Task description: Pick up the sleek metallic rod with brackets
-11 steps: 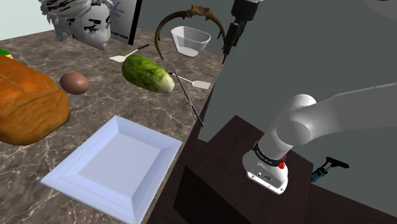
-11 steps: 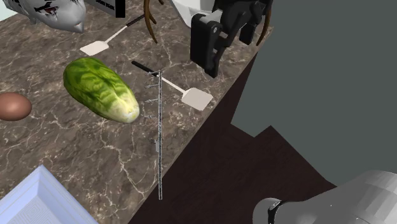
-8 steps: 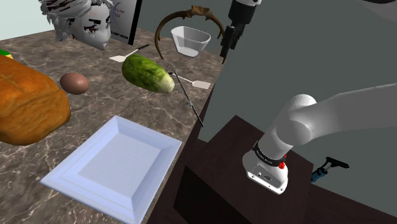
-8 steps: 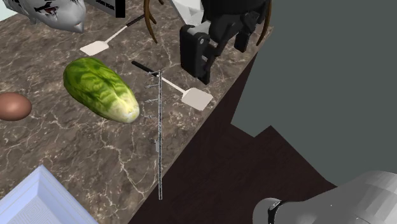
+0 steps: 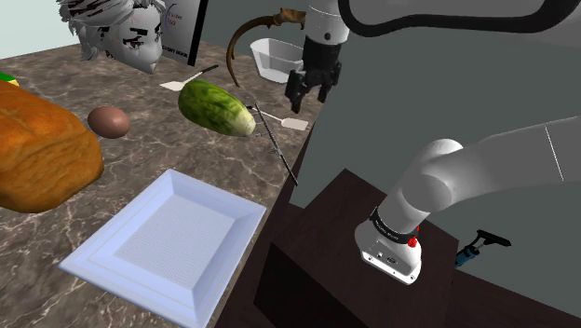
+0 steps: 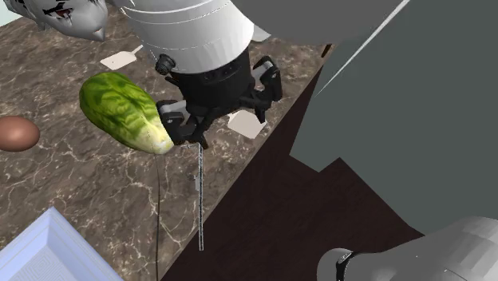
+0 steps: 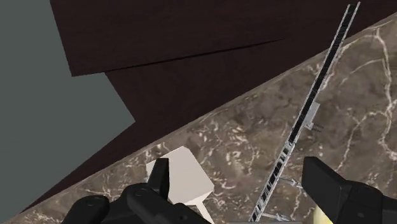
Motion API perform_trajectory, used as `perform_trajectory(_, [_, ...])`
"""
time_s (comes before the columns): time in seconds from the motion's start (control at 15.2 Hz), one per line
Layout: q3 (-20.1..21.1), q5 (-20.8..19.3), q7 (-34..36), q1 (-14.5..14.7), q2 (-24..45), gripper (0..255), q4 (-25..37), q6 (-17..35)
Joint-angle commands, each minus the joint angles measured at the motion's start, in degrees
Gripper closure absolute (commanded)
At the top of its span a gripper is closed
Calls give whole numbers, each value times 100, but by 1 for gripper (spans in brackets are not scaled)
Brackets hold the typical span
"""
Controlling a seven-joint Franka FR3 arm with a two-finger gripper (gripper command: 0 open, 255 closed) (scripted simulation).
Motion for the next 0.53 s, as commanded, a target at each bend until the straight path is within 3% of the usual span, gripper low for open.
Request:
perform_trajectory(0.0, [381, 152, 771, -97, 224, 0, -40, 216])
perform_trajectory(0.33, [1285, 302, 2560, -456, 1090, 0, 167, 733])
perform_trajectory(0.46, [1356, 303, 2681, -481, 1174, 0, 127, 845])
